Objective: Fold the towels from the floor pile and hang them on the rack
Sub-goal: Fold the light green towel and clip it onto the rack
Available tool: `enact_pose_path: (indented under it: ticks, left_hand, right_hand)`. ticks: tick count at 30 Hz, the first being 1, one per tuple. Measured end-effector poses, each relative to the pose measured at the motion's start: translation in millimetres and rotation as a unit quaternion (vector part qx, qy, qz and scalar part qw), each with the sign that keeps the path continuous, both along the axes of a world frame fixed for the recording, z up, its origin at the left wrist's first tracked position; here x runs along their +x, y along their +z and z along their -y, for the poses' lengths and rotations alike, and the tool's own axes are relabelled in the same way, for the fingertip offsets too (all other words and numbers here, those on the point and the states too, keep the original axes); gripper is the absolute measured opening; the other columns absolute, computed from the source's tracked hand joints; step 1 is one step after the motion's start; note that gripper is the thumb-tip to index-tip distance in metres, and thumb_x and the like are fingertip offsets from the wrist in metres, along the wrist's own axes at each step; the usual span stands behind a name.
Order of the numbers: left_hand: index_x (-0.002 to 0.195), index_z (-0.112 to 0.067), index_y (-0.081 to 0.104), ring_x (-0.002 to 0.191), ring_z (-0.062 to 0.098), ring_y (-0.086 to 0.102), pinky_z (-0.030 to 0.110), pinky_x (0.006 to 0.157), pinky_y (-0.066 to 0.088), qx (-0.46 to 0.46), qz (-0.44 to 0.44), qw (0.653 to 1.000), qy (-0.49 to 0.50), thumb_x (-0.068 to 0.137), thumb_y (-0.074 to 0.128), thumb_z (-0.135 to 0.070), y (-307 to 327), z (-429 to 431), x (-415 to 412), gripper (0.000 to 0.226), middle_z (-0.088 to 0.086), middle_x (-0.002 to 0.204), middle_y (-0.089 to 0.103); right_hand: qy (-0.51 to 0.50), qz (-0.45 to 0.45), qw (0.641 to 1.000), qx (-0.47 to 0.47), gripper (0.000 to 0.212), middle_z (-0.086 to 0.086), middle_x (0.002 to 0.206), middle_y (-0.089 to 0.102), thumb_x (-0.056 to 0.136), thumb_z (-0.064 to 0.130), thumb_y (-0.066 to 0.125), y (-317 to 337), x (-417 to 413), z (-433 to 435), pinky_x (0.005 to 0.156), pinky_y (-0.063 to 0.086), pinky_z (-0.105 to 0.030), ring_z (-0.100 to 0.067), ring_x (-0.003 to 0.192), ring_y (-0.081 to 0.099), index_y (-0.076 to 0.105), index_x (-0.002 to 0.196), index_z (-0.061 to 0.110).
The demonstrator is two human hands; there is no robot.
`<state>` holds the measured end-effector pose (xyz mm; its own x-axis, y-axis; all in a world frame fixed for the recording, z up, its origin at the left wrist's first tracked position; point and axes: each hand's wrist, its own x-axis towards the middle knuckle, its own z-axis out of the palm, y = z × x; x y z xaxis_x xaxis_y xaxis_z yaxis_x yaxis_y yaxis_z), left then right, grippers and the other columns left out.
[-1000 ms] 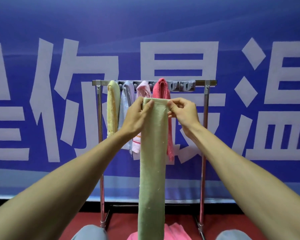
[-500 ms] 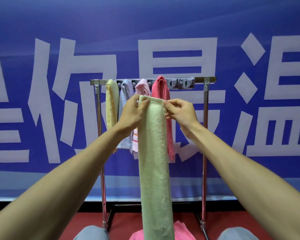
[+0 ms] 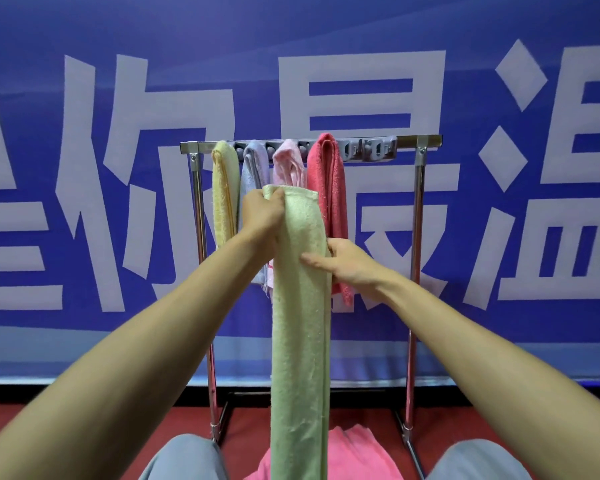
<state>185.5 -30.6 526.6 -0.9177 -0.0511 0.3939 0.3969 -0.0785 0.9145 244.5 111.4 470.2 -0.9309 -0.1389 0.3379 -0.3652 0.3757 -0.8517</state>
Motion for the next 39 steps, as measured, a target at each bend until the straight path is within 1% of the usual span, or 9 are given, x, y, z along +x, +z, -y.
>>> enact_pose_path:
  ticks: [4, 7, 15, 17, 23, 26, 31, 35, 39]
  left_hand:
    - [0.107, 0.004, 0.054, 0.090, 0.027, 0.062, 0.041, 0.079, 0.052, 0.105, 0.083, 0.991, -0.026, 0.093, 0.050, -0.006, 4, 7, 5, 0.018, 0.017, 0.097, 0.061]
    - [0.119, 0.003, 0.054, 0.098, 0.027, 0.066, 0.041, 0.078, 0.054, 0.144, 0.137, 0.980, -0.029, 0.087, 0.043, 0.005, -2, 14, -2, 0.034, 0.017, 0.111, 0.064]
    - [0.122, -0.002, 0.053, 0.065, 0.017, 0.057, 0.022, 0.042, 0.048, 0.223, 0.205, 0.953, 0.015, 0.091, 0.032, 0.007, -17, 23, -8, 0.039, 0.010, 0.093, 0.061]
    - [0.121, -0.004, 0.056, 0.067, 0.017, 0.057, 0.022, 0.045, 0.047, 0.245, 0.223, 0.943, 0.011, 0.093, 0.034, 0.000, -26, 24, -11, 0.035, 0.008, 0.099, 0.063]
    - [0.107, -0.005, 0.063, 0.080, 0.028, 0.063, 0.035, 0.064, 0.048, 0.306, 0.219, 0.913, -0.159, 0.097, 0.025, -0.010, -67, 24, -13, 0.039, 0.016, 0.090, 0.068]
    - [0.110, -0.009, 0.059, 0.086, 0.023, 0.060, 0.033, 0.072, 0.042, 0.263, 0.229, 0.909, -0.226, 0.101, 0.022, -0.037, -97, 11, -15, 0.047, 0.013, 0.104, 0.064]
    - [0.124, -0.008, 0.060, 0.099, 0.024, 0.066, 0.031, 0.073, 0.056, 0.149, 0.207, 0.903, -0.345, 0.093, 0.020, -0.066, -126, 2, -2, 0.077, 0.012, 0.114, 0.067]
    - [0.105, -0.005, 0.066, 0.086, 0.026, 0.067, 0.036, 0.074, 0.053, 0.180, 0.213, 0.884, -0.375, 0.094, 0.036, -0.058, -134, -6, 7, 0.061, 0.013, 0.098, 0.069]
    - [0.096, -0.014, 0.070, 0.072, 0.017, 0.066, 0.035, 0.074, 0.047, 0.019, 0.164, 0.940, -0.299, 0.092, 0.054, -0.041, -141, -17, 8, 0.032, 0.002, 0.083, 0.072]
  right_hand:
    - [-0.023, -0.010, 0.999, 0.037, 0.012, -0.009, 0.096, 0.071, 0.090, 0.009, 0.063, -12, -2, 0, 0.069, 0.057, -0.029, -0.018, 0.084, 0.069, 0.065, 0.101, 0.006]
    - [-0.028, -0.003, 0.998, 0.054, 0.020, -0.021, 0.100, 0.069, 0.092, 0.004, 0.055, -17, -3, 2, 0.083, 0.055, -0.045, -0.026, 0.087, 0.066, 0.061, 0.108, -0.006]
    - [-0.126, -0.022, 0.986, 0.103, 0.021, -0.007, 0.063, 0.049, 0.091, 0.011, 0.052, -26, -13, 1, 0.057, 0.040, -0.034, -0.014, 0.057, 0.044, 0.063, 0.086, -0.007]
    - [-0.151, -0.042, 0.979, 0.128, 0.022, -0.007, 0.062, 0.044, 0.091, 0.010, 0.051, -25, -17, 3, 0.057, 0.034, -0.032, -0.014, 0.056, 0.038, 0.062, 0.084, -0.008]
    - [-0.211, -0.102, 0.968, 0.094, 0.012, 0.003, 0.075, 0.066, 0.090, 0.014, 0.059, -16, -34, -1, 0.075, 0.053, -0.033, -0.012, 0.073, 0.062, 0.069, 0.094, 0.014]
    - [-0.221, -0.101, 0.970, 0.027, 0.009, 0.002, 0.084, 0.072, 0.086, 0.014, 0.065, -7, -37, -3, 0.084, 0.056, -0.037, -0.015, 0.086, 0.069, 0.071, 0.090, 0.019]
    - [-0.237, -0.077, 0.966, -0.064, 0.008, -0.008, 0.087, 0.074, 0.083, 0.010, 0.066, -1, -32, -7, 0.070, 0.056, -0.033, -0.015, 0.080, 0.068, 0.074, 0.084, 0.013]
    - [-0.252, -0.037, 0.957, -0.142, 0.017, -0.019, 0.082, 0.070, 0.083, 0.005, 0.066, -2, -29, -17, 0.059, 0.054, -0.032, -0.017, 0.064, 0.059, 0.069, 0.095, -0.007]
    - [-0.263, 0.012, 0.931, -0.252, 0.016, -0.014, 0.085, 0.071, 0.084, 0.000, 0.065, -7, -29, -31, 0.070, 0.056, -0.034, -0.019, 0.070, 0.062, 0.070, 0.098, -0.004]
